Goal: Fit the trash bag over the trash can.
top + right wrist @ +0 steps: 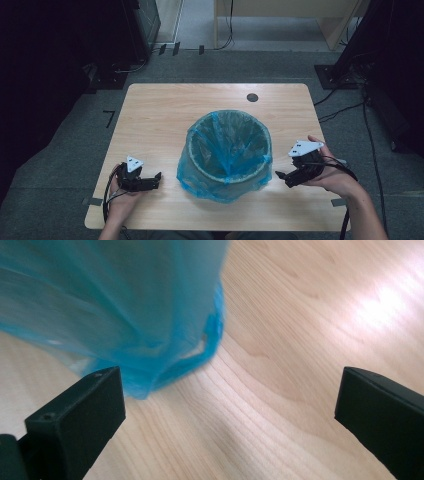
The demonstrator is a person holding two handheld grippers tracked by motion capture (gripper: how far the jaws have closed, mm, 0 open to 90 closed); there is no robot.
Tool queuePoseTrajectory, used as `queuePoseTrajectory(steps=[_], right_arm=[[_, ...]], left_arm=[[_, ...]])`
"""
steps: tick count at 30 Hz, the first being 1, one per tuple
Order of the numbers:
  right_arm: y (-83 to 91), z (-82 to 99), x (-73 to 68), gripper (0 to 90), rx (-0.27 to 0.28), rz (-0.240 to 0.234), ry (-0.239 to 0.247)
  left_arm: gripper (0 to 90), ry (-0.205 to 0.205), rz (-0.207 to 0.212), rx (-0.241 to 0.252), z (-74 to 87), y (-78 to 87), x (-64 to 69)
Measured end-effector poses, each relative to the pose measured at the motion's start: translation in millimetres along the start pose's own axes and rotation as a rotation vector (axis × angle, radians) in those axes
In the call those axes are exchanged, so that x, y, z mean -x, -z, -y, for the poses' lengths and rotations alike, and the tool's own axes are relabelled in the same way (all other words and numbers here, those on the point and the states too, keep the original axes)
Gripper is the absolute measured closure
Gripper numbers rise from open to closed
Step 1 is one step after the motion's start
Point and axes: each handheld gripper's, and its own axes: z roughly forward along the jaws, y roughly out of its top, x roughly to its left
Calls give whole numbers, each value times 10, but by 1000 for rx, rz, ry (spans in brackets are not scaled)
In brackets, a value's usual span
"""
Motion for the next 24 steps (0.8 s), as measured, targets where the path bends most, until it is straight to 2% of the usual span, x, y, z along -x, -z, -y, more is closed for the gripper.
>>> queuePoseTrajectory(steps=[6,11,17,21,24], right_arm=[[-120,114,82,0,-3,66,-133],[-198,255,154,0,-12,105,-262],[-241,424,229,0,-36,168,-373],[-271,529,233,0,-78,188,-421],[-279,602,233,0,-88,209,-452]], left_arm=[[0,0,0,0,0,0,0],[0,1,-2,0,1,1,1],[0,1,-2,0,1,2,1],[0,1,-2,0,1,1,1],[0,2,-2,1,1,1,2]])
